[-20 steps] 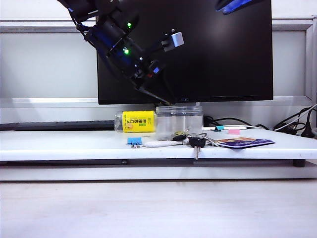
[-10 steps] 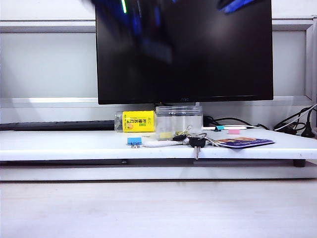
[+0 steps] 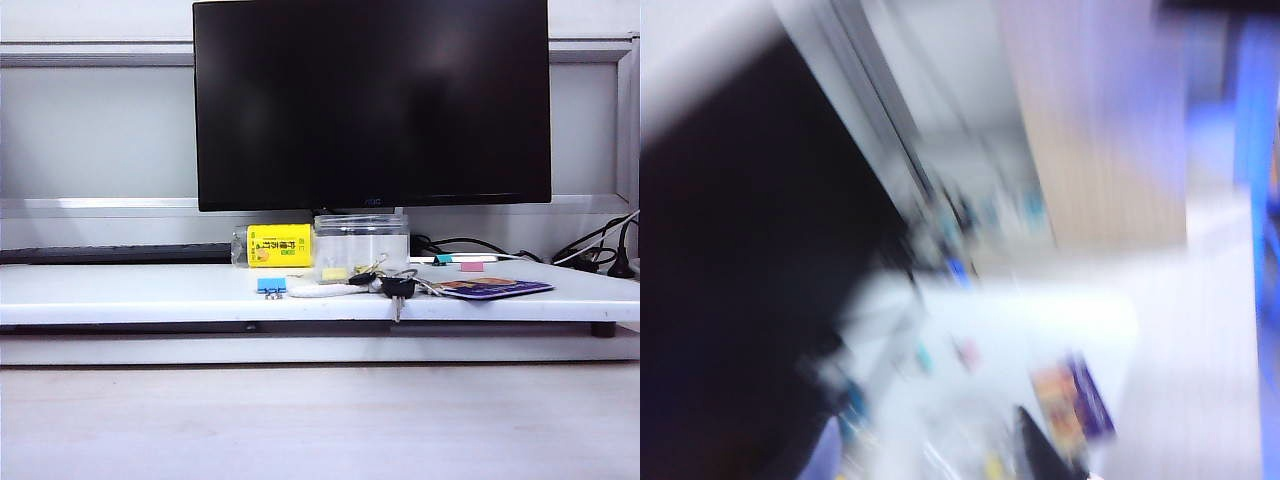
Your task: Pick up the clips with the largest number of clips of the same color on the table and place them in a round transparent plastic box.
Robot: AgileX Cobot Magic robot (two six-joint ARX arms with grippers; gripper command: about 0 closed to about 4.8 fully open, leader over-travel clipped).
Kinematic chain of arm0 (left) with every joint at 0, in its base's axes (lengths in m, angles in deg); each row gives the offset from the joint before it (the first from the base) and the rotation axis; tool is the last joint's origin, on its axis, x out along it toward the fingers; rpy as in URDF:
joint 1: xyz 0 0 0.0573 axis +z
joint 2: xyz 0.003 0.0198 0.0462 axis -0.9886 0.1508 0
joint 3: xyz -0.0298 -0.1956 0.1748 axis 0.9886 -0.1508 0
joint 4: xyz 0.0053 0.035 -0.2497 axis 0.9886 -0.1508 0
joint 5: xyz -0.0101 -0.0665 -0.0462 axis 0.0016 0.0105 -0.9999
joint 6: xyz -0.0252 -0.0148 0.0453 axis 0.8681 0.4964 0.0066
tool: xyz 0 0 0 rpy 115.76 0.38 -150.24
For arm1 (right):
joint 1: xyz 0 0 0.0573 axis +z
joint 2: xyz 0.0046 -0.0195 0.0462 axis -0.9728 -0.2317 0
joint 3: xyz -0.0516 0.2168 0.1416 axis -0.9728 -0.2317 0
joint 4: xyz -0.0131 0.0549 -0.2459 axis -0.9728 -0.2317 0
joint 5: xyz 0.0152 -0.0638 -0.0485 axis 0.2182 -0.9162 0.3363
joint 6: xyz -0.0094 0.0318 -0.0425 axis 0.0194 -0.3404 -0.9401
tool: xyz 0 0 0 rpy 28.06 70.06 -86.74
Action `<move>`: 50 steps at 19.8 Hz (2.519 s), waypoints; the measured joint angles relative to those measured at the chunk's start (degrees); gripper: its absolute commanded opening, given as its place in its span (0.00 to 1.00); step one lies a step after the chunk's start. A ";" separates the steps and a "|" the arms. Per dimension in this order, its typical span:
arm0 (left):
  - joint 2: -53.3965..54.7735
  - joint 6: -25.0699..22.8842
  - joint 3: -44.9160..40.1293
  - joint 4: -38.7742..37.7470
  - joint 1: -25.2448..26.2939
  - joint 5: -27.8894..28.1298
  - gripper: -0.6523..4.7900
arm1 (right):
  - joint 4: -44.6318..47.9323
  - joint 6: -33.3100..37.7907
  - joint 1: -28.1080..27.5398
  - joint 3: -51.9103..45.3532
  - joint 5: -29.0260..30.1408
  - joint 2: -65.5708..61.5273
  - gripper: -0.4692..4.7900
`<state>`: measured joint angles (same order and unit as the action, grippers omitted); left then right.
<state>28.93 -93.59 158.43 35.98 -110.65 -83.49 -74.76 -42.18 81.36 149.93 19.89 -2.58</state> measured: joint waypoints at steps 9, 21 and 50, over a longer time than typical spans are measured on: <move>-28.44 4.90 0.07 -18.45 0.00 9.97 0.55 | -2.78 5.31 -2.60 -20.59 0.17 19.37 0.18; -56.89 20.13 -38.12 -14.34 -0.02 15.58 0.55 | -17.97 6.14 -2.60 -26.73 -0.20 30.84 0.19; -58.71 30.69 -98.09 54.31 -0.02 22.97 0.55 | 34.93 25.59 -2.25 -62.69 -0.24 31.41 0.16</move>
<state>-29.77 -62.90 60.34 90.30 -110.67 -60.51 -39.83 -16.58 79.11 87.24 19.65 28.83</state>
